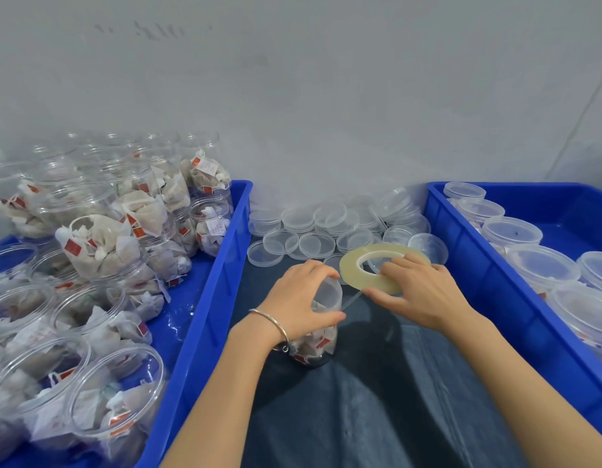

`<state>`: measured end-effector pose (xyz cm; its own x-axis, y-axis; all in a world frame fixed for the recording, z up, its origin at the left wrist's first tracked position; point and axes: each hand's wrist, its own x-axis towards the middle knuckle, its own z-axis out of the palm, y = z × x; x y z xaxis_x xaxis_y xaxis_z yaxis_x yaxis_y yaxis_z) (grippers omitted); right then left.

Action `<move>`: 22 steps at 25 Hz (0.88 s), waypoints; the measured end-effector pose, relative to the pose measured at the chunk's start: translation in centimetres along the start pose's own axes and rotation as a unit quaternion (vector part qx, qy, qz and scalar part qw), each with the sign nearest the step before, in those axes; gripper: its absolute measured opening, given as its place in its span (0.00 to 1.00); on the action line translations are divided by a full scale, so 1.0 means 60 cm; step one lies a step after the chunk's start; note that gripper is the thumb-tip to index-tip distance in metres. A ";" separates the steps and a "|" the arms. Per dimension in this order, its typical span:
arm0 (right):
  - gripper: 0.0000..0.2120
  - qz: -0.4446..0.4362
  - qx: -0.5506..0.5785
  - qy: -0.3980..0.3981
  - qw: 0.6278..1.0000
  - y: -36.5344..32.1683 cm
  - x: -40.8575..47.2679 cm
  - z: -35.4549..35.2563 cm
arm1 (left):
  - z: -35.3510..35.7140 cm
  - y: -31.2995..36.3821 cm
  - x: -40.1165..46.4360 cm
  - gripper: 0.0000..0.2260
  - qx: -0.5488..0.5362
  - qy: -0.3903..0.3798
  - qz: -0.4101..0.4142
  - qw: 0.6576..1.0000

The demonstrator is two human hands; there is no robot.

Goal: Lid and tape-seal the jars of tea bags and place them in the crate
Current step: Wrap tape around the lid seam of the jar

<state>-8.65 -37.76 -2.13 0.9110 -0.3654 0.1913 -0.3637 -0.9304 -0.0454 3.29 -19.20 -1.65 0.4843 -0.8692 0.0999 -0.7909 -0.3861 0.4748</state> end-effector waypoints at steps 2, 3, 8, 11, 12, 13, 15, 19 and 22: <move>0.23 -0.015 -0.011 0.010 1.000 -0.007 -0.002 -0.002 | -0.009 -0.005 -0.002 0.24 -0.018 -0.033 -0.001 0.999; 0.22 -0.018 -0.015 0.010 1.000 -0.011 -0.002 -0.002 | -0.009 -0.005 -0.002 0.23 -0.021 -0.050 -0.011 0.998; 0.19 -0.016 -0.014 -0.047 0.999 -0.027 0.000 -0.006 | -0.004 0.003 0.008 0.23 -0.037 -0.104 -0.052 0.993; 0.15 0.002 -0.015 -0.079 0.997 -0.032 0.001 -0.002 | 0.004 0.012 0.009 0.23 -0.048 -0.072 -0.062 0.994; 0.15 0.006 -0.013 -0.083 0.996 -0.034 0.002 0.001 | 0.010 0.017 0.008 0.20 -0.044 -0.041 -0.065 0.996; 0.16 0.008 -0.012 -0.088 0.996 -0.037 0.003 0.003 | 0.017 0.023 0.006 0.16 -0.036 -0.002 -0.064 0.997; 0.16 0.012 -0.009 -0.093 0.996 -0.043 0.007 0.008 | 0.032 0.032 0.004 0.12 -0.027 0.074 -0.064 0.995; 0.17 0.021 -0.012 -0.084 0.996 -0.048 0.013 0.017 | 0.051 0.034 0.007 0.08 -0.040 0.168 -0.074 0.982; 0.17 0.026 -0.010 -0.080 0.996 -0.048 0.011 0.017 | 0.058 0.039 0.010 0.08 -0.029 0.207 -0.084 0.974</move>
<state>-6.83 -35.36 -2.87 0.9099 -0.4137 0.0296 -0.4129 -0.9102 -0.0314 0.44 -21.67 -3.52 0.7238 -0.5918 0.3549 -0.6711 -0.4841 0.5614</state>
